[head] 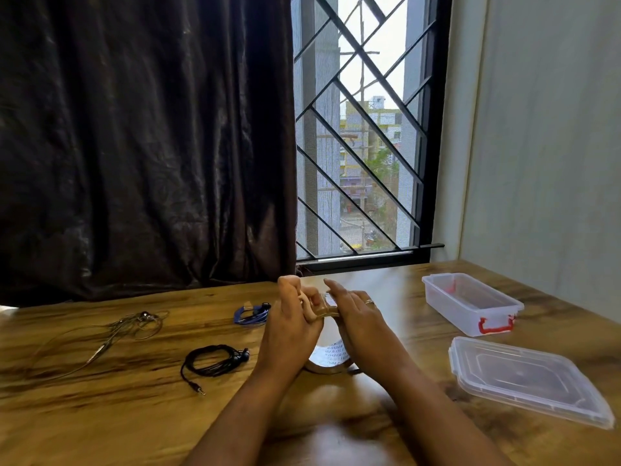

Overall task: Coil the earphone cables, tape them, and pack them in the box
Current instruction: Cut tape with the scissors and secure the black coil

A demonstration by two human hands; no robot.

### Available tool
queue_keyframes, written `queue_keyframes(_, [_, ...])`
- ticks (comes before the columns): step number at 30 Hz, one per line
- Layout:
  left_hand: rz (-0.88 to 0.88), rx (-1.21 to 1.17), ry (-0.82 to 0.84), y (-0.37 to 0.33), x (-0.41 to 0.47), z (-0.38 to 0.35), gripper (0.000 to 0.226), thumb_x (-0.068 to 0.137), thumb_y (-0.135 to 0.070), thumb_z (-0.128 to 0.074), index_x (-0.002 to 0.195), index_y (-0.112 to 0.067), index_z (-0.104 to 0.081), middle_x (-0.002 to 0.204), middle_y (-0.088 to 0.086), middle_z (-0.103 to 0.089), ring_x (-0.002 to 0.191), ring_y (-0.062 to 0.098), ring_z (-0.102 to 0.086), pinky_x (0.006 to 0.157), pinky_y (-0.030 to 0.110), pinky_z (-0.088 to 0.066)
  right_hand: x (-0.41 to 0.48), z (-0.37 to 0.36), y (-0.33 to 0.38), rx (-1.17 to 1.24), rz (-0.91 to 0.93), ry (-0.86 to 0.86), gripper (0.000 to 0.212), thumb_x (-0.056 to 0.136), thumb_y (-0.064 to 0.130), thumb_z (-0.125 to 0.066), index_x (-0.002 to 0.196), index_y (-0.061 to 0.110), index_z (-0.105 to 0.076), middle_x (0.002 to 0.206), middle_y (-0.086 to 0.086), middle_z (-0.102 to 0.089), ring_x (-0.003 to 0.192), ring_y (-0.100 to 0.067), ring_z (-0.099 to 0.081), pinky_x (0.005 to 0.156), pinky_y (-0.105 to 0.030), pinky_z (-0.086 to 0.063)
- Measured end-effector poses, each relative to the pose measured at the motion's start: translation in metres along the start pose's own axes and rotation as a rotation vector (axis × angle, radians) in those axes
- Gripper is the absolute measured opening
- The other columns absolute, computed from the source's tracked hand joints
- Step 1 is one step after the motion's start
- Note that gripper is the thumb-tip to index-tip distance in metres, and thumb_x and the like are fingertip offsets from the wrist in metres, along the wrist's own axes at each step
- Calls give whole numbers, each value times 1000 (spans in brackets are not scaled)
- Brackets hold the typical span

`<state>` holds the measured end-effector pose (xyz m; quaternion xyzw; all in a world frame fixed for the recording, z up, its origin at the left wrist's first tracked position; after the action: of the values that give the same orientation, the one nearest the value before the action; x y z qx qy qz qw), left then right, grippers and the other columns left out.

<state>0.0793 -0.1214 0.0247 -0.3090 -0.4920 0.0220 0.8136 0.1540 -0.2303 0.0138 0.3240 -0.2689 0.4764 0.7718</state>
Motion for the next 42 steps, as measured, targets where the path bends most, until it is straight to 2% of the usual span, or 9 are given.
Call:
queue_keyframes(6, [15, -24, -10, 2, 2, 0, 56, 78, -10, -72, 95, -35, -26, 83, -9, -60, 73, 8, -61, 58, 36, -53, 0, 2, 2, 11, -8, -2, 54, 96, 11, -48, 147, 17, -31, 128, -6, -58, 122, -22, -46, 100, -35, -42])
queue_keyframes(11, [-14, -46, 0, -1, 3, -1, 52, 79, -5, -70, 94, -31, -27, 76, -8, -55, 72, 10, -58, 58, 29, -51, -1, 0, 2, -6, -6, 12, 55, 95, 9, -49, 147, 17, -30, 129, -6, -57, 122, -23, -47, 101, -38, -42])
queue_keyframes(15, [39, -41, -8, 0, 1, -2, 54, 80, -7, -68, 93, -36, -25, 74, -1, -51, 65, 13, -56, 54, 33, -49, -1, 1, 3, 6, -3, 9, 56, 95, 7, -49, 147, 16, -31, 129, -6, -57, 122, -22, -46, 102, -37, -42])
queue_keyframes(20, [30, -85, -40, 2, 2, -2, 61, 74, -6, -75, 97, -36, -27, 91, -4, -54, 82, 7, -57, 65, 21, -51, 0, 2, 2, 30, 0, -14, 53, 95, 10, -49, 145, 15, -34, 123, -7, -61, 116, -22, -49, 97, -33, -42])
queue_keyframes(23, [39, -78, -39, 5, 1, -3, 64, 75, -4, -73, 96, -40, -25, 90, -3, -56, 82, 5, -58, 63, 18, -51, 0, 1, 2, 35, -4, -8, 53, 95, 11, -50, 146, 15, -33, 124, -7, -60, 116, -22, -49, 97, -34, -42])
queue_keyframes(30, [30, -83, -39, 1, 3, -3, 54, 77, -6, -72, 96, -30, -28, 82, -3, -58, 75, 8, -59, 60, 26, -52, 0, 0, 2, 47, -10, 8, 53, 97, 13, -48, 147, 15, -31, 127, -6, -58, 119, -21, -47, 100, -34, -42])
queue_keyframes(34, [56, -73, -52, -1, 0, -2, 51, 78, -6, -71, 97, -30, -29, 76, -1, -51, 68, 11, -55, 51, 32, -50, 0, 0, 1, 49, -8, 14, 53, 97, 11, -48, 147, 16, -31, 127, -7, -59, 119, -22, -48, 100, -34, -42])
queue_keyframes(39, [41, -136, -1, -2, 2, -1, 62, 70, -9, -79, 97, -33, -28, 83, -8, -48, 78, -3, -55, 55, 17, -49, 0, 3, -3, 65, -43, 50, 50, 98, 11, -45, 146, 22, -33, 134, -4, -54, 125, -17, -46, 102, -25, -38])
queue_keyframes(42, [74, -196, 155, 4, 1, -6, 79, 53, -37, -86, 105, -38, -26, 107, -7, -45, 98, 4, -55, 74, 20, -52, -1, 7, -7, 77, -70, 50, 41, 98, 20, -48, 138, 24, -44, 140, 0, -46, 127, -12, -39, 99, -7, -28])
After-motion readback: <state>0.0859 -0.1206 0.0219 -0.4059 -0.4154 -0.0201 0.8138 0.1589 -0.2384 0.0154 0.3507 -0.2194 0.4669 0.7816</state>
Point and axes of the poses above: each hand's wrist, its own x-axis towards the middle knuckle, its own z-axis out of the back of the hand, y = z × x, the point moved 4 cm from there along x, towards the middle knuckle
